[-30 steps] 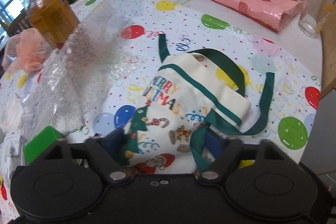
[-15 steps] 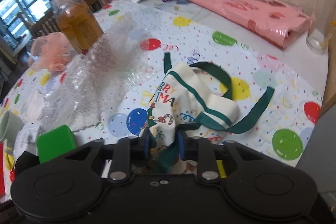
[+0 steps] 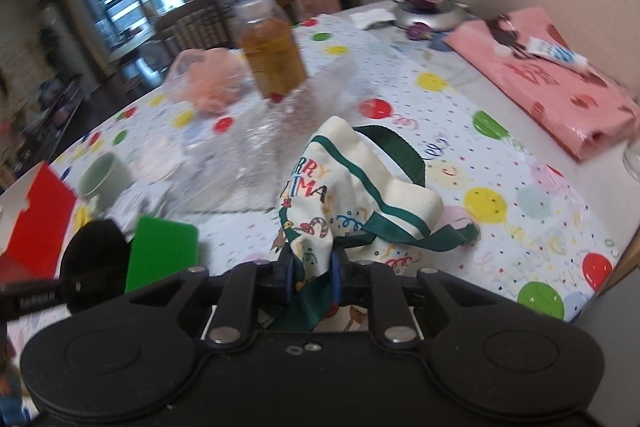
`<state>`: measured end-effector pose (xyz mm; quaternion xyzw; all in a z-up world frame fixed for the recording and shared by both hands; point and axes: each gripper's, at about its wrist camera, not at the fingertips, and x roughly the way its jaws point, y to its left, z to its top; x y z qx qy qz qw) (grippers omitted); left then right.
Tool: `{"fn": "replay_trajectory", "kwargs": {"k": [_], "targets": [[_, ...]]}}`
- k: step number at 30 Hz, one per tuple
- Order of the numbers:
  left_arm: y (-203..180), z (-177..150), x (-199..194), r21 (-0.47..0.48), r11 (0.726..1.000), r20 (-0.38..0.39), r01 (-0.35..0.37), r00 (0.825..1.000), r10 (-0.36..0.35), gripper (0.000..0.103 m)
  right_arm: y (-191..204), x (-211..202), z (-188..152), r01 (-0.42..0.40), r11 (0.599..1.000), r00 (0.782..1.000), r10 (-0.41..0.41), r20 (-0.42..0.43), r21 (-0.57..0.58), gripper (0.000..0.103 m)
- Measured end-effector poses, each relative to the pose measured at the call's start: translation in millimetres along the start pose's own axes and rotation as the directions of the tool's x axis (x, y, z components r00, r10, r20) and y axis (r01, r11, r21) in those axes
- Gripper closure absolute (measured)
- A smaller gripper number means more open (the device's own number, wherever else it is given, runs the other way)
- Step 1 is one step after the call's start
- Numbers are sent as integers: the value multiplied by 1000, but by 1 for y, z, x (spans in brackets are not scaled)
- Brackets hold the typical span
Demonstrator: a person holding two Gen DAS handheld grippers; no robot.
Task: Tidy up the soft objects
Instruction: 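Carry the black mask and tote bag over the red box with both tools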
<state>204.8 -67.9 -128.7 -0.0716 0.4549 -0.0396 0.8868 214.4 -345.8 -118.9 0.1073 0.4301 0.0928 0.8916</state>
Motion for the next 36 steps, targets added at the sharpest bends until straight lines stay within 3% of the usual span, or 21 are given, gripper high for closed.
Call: {"fn": "replay_trajectory", "kwargs": {"k": [16,25,36], "targets": [[41,11,-59,-28,998,33,50,998,-49,96,60,-29,10,-166,965,986,159,-48,-201,86],[65,25,-101,-20,996,119,85,989,-82,96,98,-28,16,-225,943,974,214,-71,-246,86],[114,39,-135,-50,996,172,79,983,-69,96,182,-28,32,-306,874,952,287,-107,-377,86]]}}
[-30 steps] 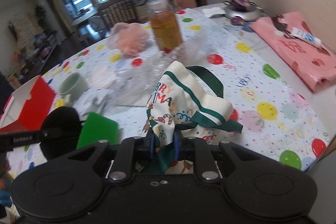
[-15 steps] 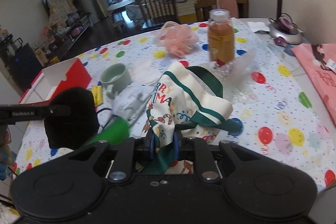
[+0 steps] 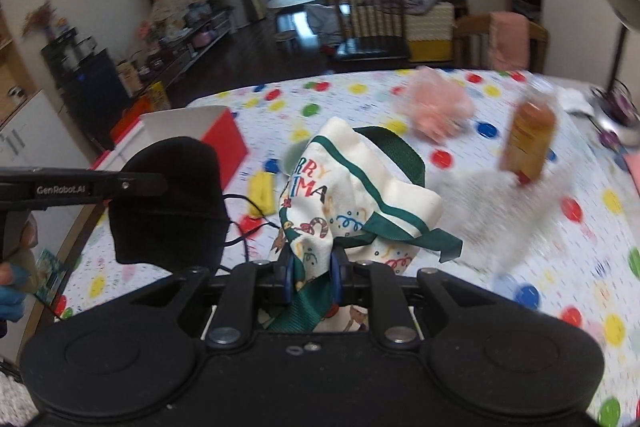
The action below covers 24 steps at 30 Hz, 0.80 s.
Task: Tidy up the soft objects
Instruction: 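Carry the black mask and tote bag over the red box with both tools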
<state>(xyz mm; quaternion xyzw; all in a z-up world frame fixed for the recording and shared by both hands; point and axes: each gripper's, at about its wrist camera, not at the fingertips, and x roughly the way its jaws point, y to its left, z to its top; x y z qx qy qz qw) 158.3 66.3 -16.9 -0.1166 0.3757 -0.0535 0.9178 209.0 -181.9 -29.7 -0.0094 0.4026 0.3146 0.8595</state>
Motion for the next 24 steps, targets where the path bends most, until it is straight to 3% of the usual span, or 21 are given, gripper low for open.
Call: {"fn": "replay_trajectory", "kwargs": {"k": [14,24], "targets": [[102,39,-34,-30,993,61,-114,991,116,96,103,63,63,-91,984,996,91,-7,-156,86],[179,66,-47,-19,975,85,-220,972,221,96,165,108,97,-114,971,993,115,-8,-209,86]]}}
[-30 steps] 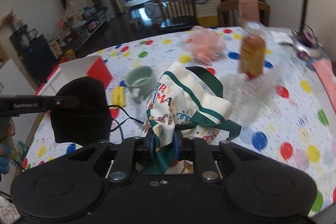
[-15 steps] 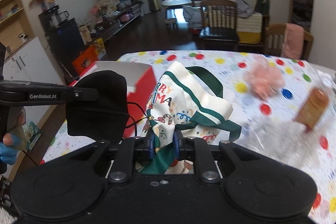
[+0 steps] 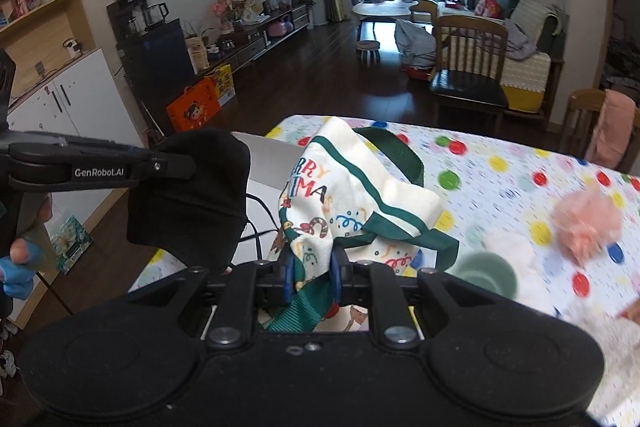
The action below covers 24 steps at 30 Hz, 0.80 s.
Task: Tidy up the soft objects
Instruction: 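Carry the black mask and tote bag over the red box with both tools, then lower the mask and tote bag into the box and open both tools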
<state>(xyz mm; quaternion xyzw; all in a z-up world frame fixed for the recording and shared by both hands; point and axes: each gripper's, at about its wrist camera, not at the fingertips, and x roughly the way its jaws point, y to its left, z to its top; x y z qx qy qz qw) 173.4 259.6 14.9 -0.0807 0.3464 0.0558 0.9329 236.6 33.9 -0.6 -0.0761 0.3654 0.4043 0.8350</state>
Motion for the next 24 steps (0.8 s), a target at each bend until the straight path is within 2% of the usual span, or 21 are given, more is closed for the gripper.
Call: {"fn": "replay_trajectory", "kwargs": {"k": [11,16,24], "targets": [[63,31,31,38,995,40,-97,995,95,96,38,64,30,2,999,1000,-3,-26,-54,85],[83,28,62,38,991,-6,-129,992,129,96,50,104,35,16,998,996,-21,-85,-53,85],[106,9,108,30,991,-122,-127,984,130,96,61,163,31,61,995,982,-74,-174,-81,85]]}}
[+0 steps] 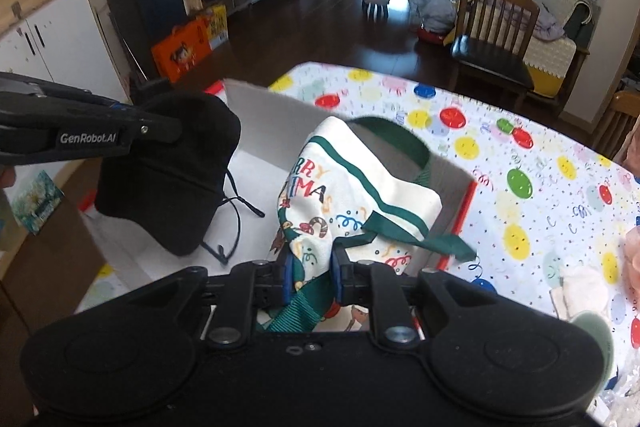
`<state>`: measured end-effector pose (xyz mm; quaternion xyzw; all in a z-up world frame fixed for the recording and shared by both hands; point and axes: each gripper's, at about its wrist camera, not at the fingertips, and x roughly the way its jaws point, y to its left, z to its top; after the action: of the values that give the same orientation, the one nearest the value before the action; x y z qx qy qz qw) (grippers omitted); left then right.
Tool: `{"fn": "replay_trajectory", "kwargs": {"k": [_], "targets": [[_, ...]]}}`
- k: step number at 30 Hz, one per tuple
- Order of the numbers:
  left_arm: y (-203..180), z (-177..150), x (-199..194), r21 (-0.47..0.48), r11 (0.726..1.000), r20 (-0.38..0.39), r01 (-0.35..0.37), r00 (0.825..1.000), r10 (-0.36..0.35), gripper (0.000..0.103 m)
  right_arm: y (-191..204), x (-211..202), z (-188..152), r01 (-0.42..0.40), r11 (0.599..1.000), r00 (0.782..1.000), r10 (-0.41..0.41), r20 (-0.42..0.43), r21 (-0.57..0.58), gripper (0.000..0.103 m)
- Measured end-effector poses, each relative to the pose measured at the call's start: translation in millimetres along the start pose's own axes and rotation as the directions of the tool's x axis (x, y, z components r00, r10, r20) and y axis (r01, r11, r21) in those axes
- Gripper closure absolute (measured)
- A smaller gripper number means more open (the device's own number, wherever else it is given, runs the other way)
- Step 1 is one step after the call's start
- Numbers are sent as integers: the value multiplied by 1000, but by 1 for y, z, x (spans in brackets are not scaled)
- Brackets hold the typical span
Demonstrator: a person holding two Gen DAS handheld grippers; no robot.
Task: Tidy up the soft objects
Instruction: 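Lower the mask and tote bag into the box and open both tools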
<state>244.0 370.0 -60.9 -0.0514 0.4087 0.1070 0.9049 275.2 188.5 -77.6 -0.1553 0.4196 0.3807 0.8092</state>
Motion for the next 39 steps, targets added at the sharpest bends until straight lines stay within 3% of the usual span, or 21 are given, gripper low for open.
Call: {"fn": "replay_trajectory", "kwargs": {"k": [9,22,33,39], "targets": [[-3,-15,40,62,997,-82,-33,996,38,96,12,37,-4,19,1000,996,-19,-91,-3,83],[-7,-29,61,70,998,-175,0,984,12,96,8,58,-5,34,998,986,-25,-163,51,75],[-11,-33,64,89,996,-168,-5,986,20,95,6,53,-6,5,998,991,4,-136,69,55],[-10,-33,61,75,997,-165,0,986,13,90,14,41,-7,0,1000,995,3,-98,30,36]]}}
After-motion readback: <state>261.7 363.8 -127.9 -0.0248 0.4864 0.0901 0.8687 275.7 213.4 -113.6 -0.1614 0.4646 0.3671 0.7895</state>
